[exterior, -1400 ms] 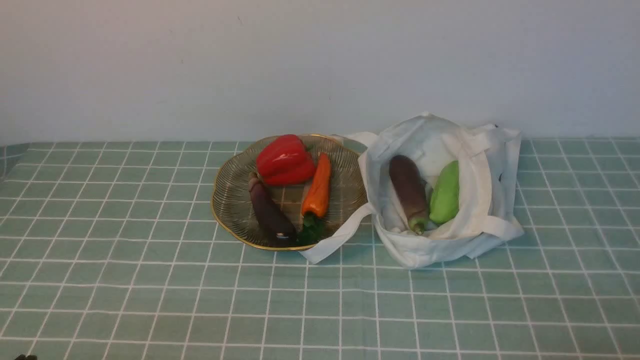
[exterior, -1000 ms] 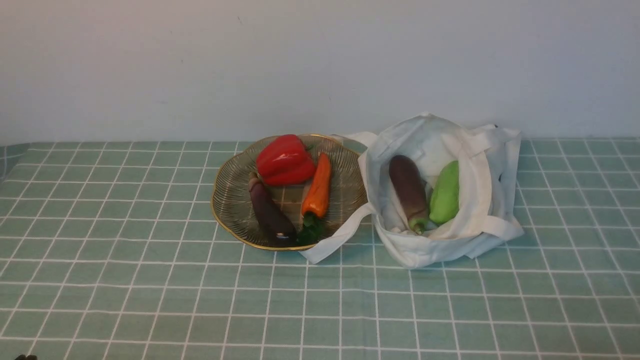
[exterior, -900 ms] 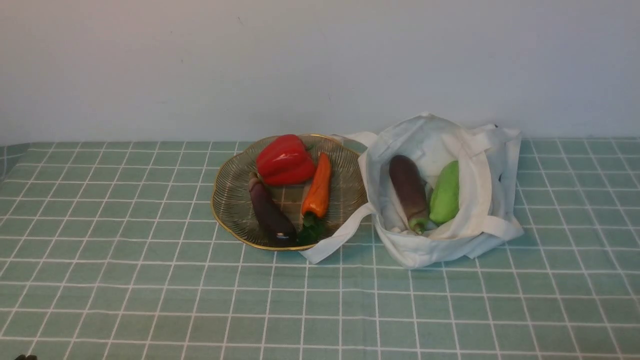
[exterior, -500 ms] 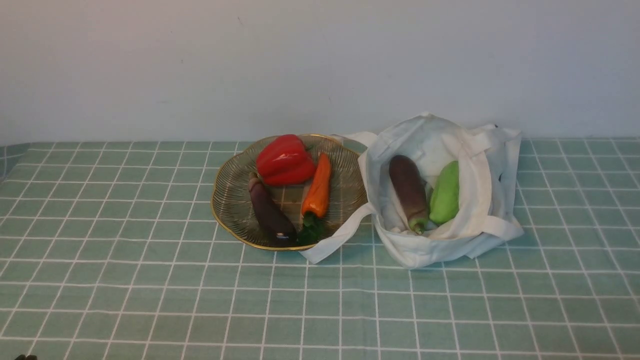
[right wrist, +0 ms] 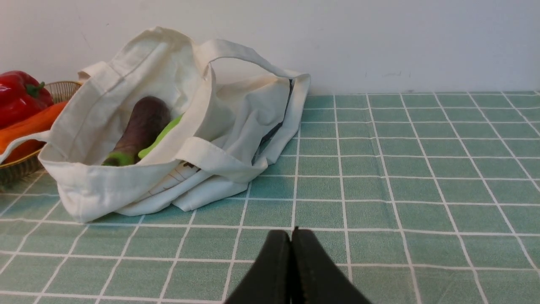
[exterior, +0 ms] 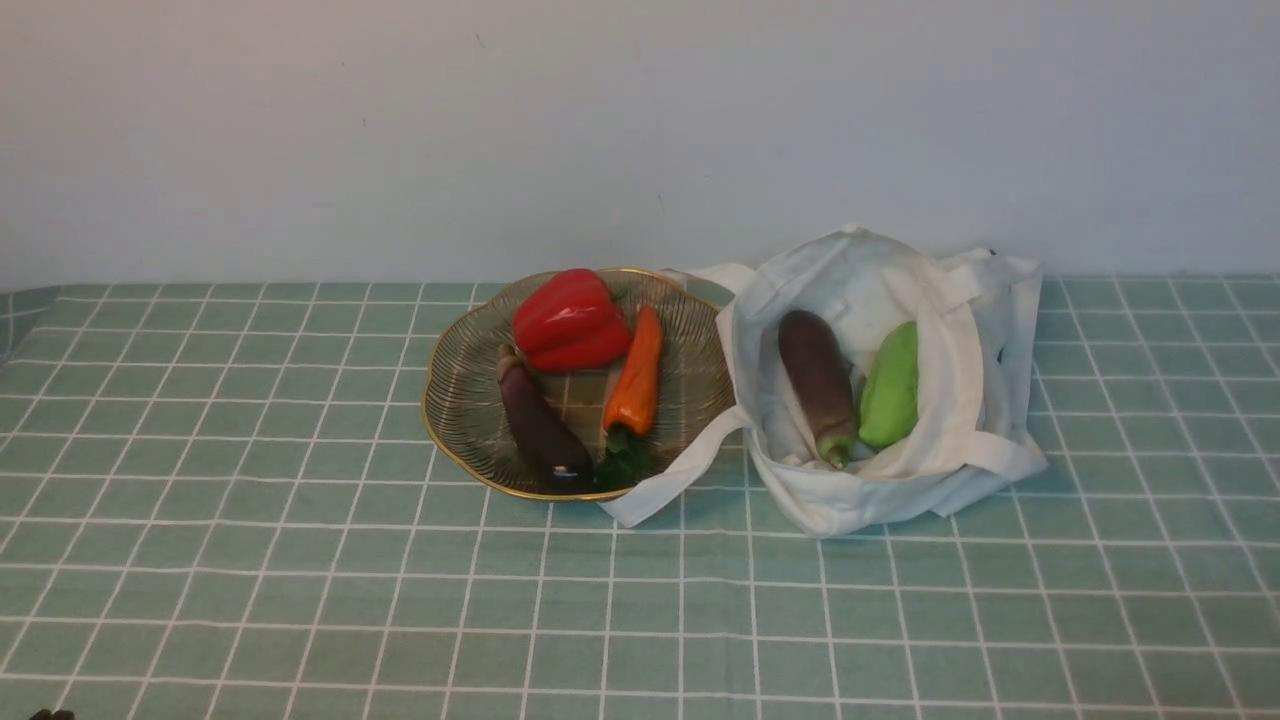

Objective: Take vegetables from cloth bag on blue coffee tablecloth place on plate.
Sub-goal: 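Reach into the white cloth bag and grasp a vegetable inside with the right gripper, then take the eggplant out of the bag and place it on the plate with the right gripper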

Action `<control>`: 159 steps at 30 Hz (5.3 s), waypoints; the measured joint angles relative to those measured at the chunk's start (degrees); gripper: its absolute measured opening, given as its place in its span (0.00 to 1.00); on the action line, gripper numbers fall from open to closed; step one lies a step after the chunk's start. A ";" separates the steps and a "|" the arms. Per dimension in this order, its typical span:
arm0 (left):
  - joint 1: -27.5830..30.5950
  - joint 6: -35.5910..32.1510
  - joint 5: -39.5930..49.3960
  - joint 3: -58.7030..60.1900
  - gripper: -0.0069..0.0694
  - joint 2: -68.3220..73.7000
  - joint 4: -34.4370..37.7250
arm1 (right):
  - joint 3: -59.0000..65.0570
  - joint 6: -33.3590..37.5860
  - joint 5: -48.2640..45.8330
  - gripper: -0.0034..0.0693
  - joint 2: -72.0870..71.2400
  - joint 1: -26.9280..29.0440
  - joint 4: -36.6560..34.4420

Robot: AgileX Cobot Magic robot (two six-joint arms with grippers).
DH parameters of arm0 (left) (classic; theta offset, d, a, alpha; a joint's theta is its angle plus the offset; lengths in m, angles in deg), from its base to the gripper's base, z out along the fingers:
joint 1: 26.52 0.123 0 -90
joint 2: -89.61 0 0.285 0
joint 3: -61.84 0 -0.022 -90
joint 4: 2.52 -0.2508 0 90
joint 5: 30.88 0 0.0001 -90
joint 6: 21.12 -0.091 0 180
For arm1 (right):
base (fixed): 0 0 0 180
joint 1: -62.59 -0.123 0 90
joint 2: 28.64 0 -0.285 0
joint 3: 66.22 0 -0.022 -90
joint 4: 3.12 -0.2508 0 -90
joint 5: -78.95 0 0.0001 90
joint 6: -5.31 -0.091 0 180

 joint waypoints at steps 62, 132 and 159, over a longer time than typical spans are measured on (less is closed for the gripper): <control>0.00 0.00 0.00 0.00 0.08 0.00 0.00 | -45.71 15.18 -34.05 0.20 73.22 -6.98 -23.91; 0.00 0.00 0.00 0.00 0.08 0.00 0.00 | -87.33 24.41 -20.08 0.50 113.30 -29.64 -34.93; 0.00 0.00 0.00 0.00 0.08 0.00 0.00 | -87.27 33.95 -5.98 0.87 120.64 -29.64 -40.37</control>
